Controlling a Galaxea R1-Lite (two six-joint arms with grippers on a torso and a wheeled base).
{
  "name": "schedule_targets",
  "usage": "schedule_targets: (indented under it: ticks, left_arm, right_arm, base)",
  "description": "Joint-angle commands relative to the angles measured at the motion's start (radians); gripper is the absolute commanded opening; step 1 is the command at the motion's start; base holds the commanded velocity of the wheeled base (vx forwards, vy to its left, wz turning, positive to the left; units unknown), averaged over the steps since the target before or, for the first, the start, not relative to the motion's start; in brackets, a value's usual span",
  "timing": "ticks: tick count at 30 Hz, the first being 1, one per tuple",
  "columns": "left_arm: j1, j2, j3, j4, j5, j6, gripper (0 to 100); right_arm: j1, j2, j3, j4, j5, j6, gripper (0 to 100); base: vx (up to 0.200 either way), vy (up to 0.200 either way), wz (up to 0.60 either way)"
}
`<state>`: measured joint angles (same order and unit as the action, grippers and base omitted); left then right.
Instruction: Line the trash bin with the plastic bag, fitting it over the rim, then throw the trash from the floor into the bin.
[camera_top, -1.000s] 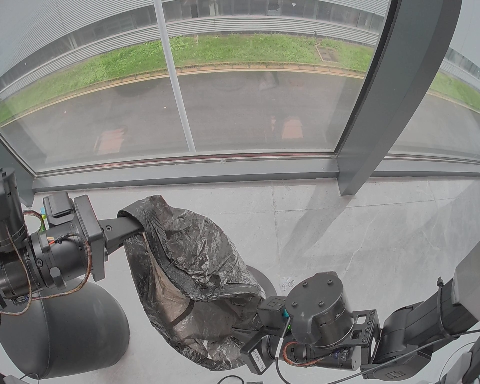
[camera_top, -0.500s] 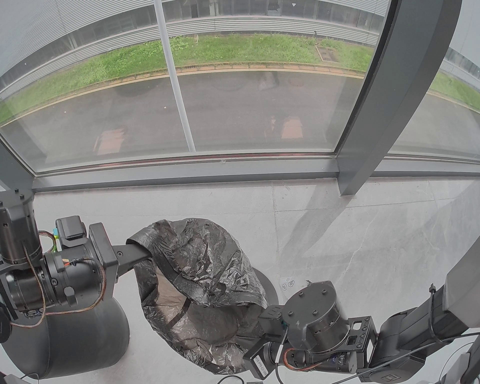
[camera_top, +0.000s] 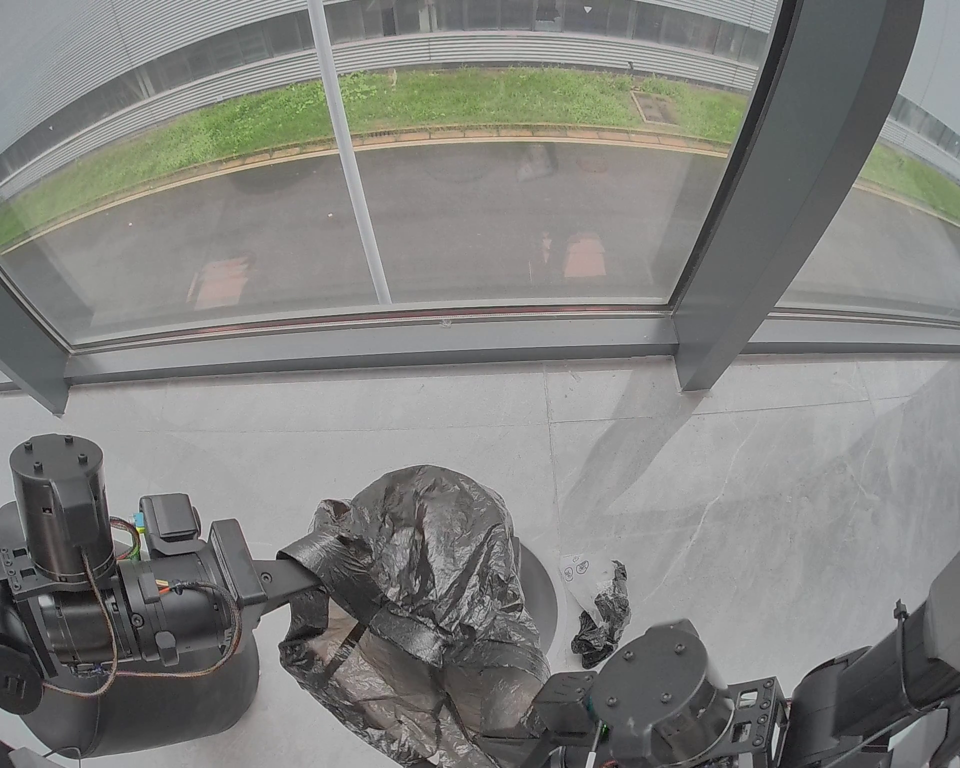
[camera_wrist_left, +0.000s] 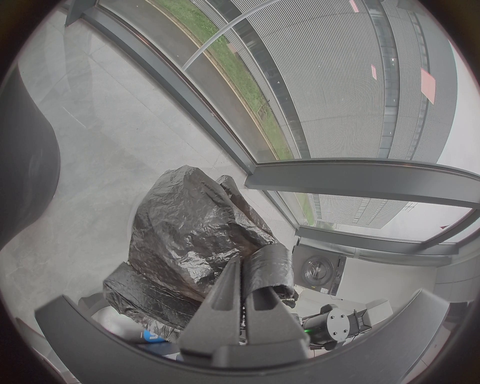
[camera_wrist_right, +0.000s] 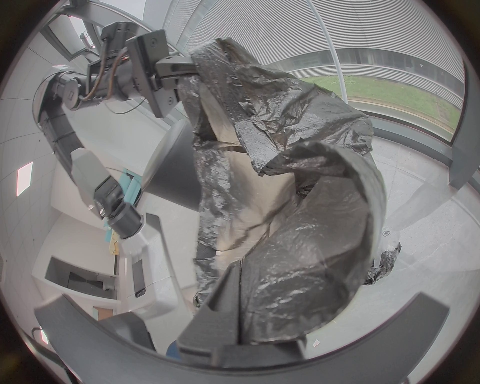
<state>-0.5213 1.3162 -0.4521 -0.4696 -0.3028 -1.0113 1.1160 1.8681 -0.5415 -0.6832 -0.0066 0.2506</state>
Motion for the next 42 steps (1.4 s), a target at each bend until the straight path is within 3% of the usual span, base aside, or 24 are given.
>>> schedule_targets:
  ticks: [1, 13, 21, 27, 42]
  left_arm:
    - [-0.02, -0.02, 0.021, 0.002, 0.001, -0.001, 0]
    - [-0.046, -0.101, 0.05, 0.011, 0.001, -0.004, 0]
    - [-0.046, -0.097, 0.061, 0.011, 0.001, -0.006, 0]
    - [-0.045, -0.091, 0.072, 0.009, 0.004, -0.006, 0]
    - [-0.014, -0.106, 0.101, 0.006, 0.011, -0.006, 0]
  right_arm:
    - [0.033, -0.052, 0.032, 0.002, 0.004, 0.002, 0]
    - [0.085, -0.066, 0.057, 0.007, 0.007, 0.01, 0]
    - [0.087, -0.086, 0.057, 0.013, 0.12, 0.058, 0]
    - [0.087, -0.076, 0.051, 0.007, 0.157, 0.058, 0]
    - [0.125, -0.012, -0.048, 0.014, 0.16, 0.059, 0]
  base:
    - [0.0, 0.0, 0.0]
    - [0.0, 0.0, 0.0]
    - [0.0, 0.0, 0.0]
    - [0.0, 0.0, 0.0]
    - [0.0, 0.0, 0.0]
